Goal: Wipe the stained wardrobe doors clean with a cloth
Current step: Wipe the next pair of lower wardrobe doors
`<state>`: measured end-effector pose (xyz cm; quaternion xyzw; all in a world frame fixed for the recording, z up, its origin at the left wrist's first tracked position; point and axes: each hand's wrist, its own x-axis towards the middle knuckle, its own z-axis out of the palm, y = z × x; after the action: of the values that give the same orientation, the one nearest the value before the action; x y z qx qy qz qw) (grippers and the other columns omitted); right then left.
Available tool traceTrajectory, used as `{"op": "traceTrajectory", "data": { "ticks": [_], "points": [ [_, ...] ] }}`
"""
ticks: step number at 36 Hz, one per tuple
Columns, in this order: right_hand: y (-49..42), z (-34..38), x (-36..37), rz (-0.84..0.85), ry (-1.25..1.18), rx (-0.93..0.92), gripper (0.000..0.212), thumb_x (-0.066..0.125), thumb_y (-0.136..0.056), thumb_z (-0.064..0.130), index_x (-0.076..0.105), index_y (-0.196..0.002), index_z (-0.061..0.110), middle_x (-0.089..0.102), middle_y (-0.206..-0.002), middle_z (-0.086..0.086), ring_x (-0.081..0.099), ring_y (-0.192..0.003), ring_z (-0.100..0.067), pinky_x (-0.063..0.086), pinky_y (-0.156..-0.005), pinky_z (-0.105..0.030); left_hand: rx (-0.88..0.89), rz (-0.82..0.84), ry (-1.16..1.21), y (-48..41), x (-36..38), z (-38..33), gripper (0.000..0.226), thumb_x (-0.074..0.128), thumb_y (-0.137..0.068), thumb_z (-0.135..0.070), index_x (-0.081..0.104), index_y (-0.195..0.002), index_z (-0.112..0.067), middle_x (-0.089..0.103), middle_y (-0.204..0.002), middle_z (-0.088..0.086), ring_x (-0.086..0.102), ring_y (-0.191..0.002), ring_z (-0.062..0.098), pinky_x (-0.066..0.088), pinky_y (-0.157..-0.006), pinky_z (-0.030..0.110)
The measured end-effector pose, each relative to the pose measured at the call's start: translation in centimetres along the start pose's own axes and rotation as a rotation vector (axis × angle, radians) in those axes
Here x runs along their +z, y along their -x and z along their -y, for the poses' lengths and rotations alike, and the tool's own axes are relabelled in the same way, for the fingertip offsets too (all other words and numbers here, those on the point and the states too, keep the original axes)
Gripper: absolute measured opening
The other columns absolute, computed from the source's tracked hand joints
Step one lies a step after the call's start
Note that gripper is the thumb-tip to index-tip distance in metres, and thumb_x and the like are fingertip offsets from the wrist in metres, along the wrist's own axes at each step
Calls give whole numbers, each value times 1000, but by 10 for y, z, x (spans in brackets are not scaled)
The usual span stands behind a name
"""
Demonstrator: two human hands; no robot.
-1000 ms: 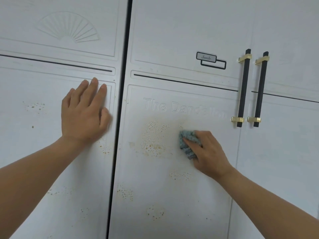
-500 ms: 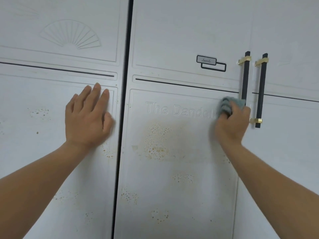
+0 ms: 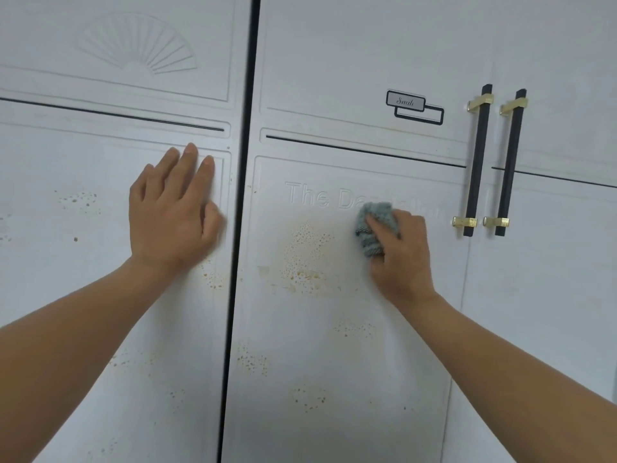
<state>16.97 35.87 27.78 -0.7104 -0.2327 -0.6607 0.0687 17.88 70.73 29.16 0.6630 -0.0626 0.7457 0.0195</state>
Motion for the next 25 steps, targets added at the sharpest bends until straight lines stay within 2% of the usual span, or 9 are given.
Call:
{"op": "traceTrajectory", "data": {
  "ticks": [4, 6, 7, 11, 14, 17, 20, 23, 25],
  "points": [
    [4, 9, 3, 187, 22, -499, 42, 51, -81, 5, 70, -119, 2, 49, -120, -12, 51, -97, -33, 55, -76, -42, 0, 0, 0, -1, 1, 0, 59, 45, -92, -26, 52, -150, -13, 44, -162, 10, 38, -150, 33, 28, -120, 51],
    [-10, 2, -1, 165, 17, -503, 42, 51, -81, 6, 70, -118, 2, 51, -118, -13, 50, -98, -32, 55, -75, -41, -3, 4, 2, 0, 1, -1, 59, 45, -93, -26, 53, -149, -13, 44, -162, 10, 38, -150, 33, 28, -120, 51],
    [-20, -1, -1, 89, 5, -388, 43, 51, -82, 6, 70, -120, 2, 52, -118, -13, 49, -98, -31, 54, -77, -40, -3, 8, 4, -1, 0, 0, 59, 44, -93, -27, 53, -149, -13, 44, -162, 10, 38, -150, 33, 28, -120, 51],
    [-55, -9, 0, -211, -35, 406, 53, 51, -80, 3, 64, -131, 9, 53, -118, -22, 48, -104, -40, 47, -88, -42, -2, 19, 3, -1, 0, 1, 59, 44, -93, -28, 53, -150, -13, 44, -162, 10, 38, -150, 33, 28, -120, 51],
    [-58, 3, 7, -239, -17, 550, 57, 51, -78, -2, 63, -132, 10, 51, -121, -22, 46, -104, -40, 40, -90, -36, -2, 31, 1, -1, 0, 1, 60, 44, -94, -28, 52, -151, -13, 43, -163, 10, 37, -151, 32, 27, -121, 51],
    [-43, 18, 16, -179, -36, 386, 50, 61, -80, -2, 65, -129, 8, 54, -118, -24, 48, -100, -40, 40, -86, -36, -6, 41, 1, -2, -2, 1, 60, 43, -94, -28, 52, -151, -13, 42, -163, 10, 36, -151, 33, 26, -121, 51],
    [-18, 24, 21, 24, -87, -28, 45, 56, -87, 4, 65, -130, 6, 58, -116, -19, 51, -97, -35, 52, -80, -46, -8, 40, 9, -1, -2, 1, 60, 43, -93, -28, 52, -151, -13, 43, -163, 10, 36, -151, 33, 26, -121, 51],
    [-2, 18, 12, 182, -7, -358, 47, 47, -81, 10, 69, -123, 5, 51, -121, -13, 50, -99, -33, 55, -78, -43, -3, 35, 5, -1, -1, 1, 60, 44, -93, -28, 53, -150, -13, 44, -162, 11, 37, -151, 33, 27, -121, 51],
    [-3, 12, 7, 161, 10, -301, 48, 47, -80, 10, 71, -121, 6, 57, -119, -15, 51, -100, -33, 56, -78, -44, 0, 40, 4, -1, -2, 1, 60, 43, -93, -28, 52, -150, -13, 43, -163, 10, 37, -151, 33, 27, -121, 51]
  ]
}}
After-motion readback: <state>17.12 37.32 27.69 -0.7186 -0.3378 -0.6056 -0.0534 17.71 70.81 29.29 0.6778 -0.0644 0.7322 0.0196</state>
